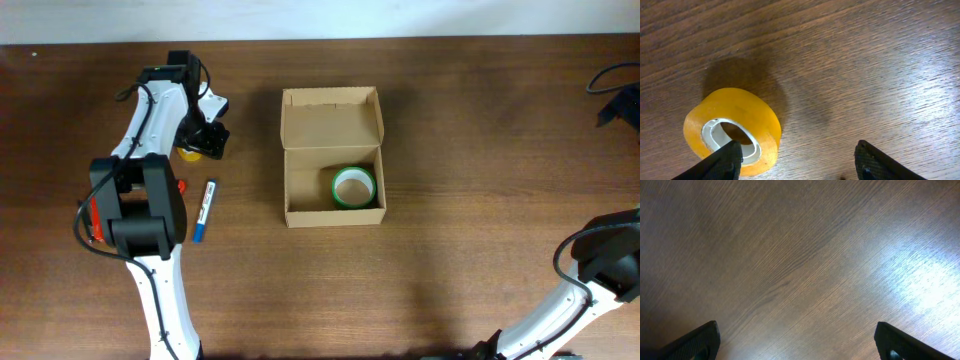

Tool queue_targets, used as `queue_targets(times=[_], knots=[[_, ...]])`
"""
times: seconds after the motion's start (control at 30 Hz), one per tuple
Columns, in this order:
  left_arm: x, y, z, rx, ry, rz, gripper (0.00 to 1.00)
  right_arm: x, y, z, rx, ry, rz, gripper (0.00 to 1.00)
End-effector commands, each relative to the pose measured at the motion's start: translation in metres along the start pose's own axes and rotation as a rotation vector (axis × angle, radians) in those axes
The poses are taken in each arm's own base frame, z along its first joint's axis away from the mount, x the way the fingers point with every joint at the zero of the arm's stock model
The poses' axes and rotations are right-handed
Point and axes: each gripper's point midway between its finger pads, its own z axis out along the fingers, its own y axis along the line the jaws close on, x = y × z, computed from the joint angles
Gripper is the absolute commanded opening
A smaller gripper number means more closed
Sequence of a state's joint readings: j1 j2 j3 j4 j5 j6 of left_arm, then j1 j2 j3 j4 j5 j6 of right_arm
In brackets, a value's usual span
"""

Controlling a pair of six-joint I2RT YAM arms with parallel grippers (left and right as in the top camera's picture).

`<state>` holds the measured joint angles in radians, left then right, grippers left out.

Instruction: Pack container

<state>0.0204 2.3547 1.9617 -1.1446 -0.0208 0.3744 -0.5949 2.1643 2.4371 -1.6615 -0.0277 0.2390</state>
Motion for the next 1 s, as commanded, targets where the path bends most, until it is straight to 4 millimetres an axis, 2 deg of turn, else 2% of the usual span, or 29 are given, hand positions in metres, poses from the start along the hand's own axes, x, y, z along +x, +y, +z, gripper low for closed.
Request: queue_targets(times=[0.0, 0.23, 0.3, 0.33, 0.4, 0.43, 0.47, 0.63, 0.77, 0.87, 0.97], knots=[[0.002, -0.004, 0.02, 0.044, 0.03, -0.002, 0.71, 0.001, -0.001, -0.011, -0.001, -0.026, 0.001, 0.99], [0.003, -0.008, 0.026, 0.069, 0.035, -0.003, 0.7, 0.001, -0.001, -0.011, -0.001, -0.026, 0.001, 0.99], [0.003, -0.008, 0.026, 0.07, 0.035, -0.003, 0.62, 0.001, -0.001, -0.011, -0.001, -0.026, 0.001, 0.99], [0.003, -0.008, 0.026, 0.07, 0.035, -0.003, 0.51, 0.001, -0.001, -0.011, -0.001, -0.026, 0.001, 0.99], [0.002, -0.008, 0.026, 0.068, 0.034, -0.011, 0.17, 0.001, -0.001, -0.011, -0.001, -0.026, 0.001, 0.99], [0.002, -0.008, 0.026, 0.068, 0.034, -0.017, 0.05, 0.001, -0.001, -0.011, -0.001, -0.026, 0.001, 0.99], [0.002, -0.007, 0.026, 0.068, 0.035, -0.023, 0.02, 0.001, -0.001, -0.011, -0.001, -0.026, 0.001, 0.99], [0.001, -0.007, 0.02, 0.068, 0.037, -0.056, 0.02, 0.001, -0.001, -0.011, -0.001, -0.026, 0.001, 0.99], [-0.007, -0.003, -0.002, 0.06, 0.015, -0.078, 0.02, 0.001, -0.001, -0.011, 0.0, -0.026, 0.001, 0.99], [-0.025, 0.008, -0.035, 0.029, -0.059, -0.082, 0.02, 0.001, -0.001, -0.011, -0.001, -0.026, 0.001, 0.99], [-0.042, 0.019, -0.085, -0.013, -0.173, -0.086, 0.02, 0.001, -0.001, -0.011, -0.001, -0.026, 0.001, 0.99]])
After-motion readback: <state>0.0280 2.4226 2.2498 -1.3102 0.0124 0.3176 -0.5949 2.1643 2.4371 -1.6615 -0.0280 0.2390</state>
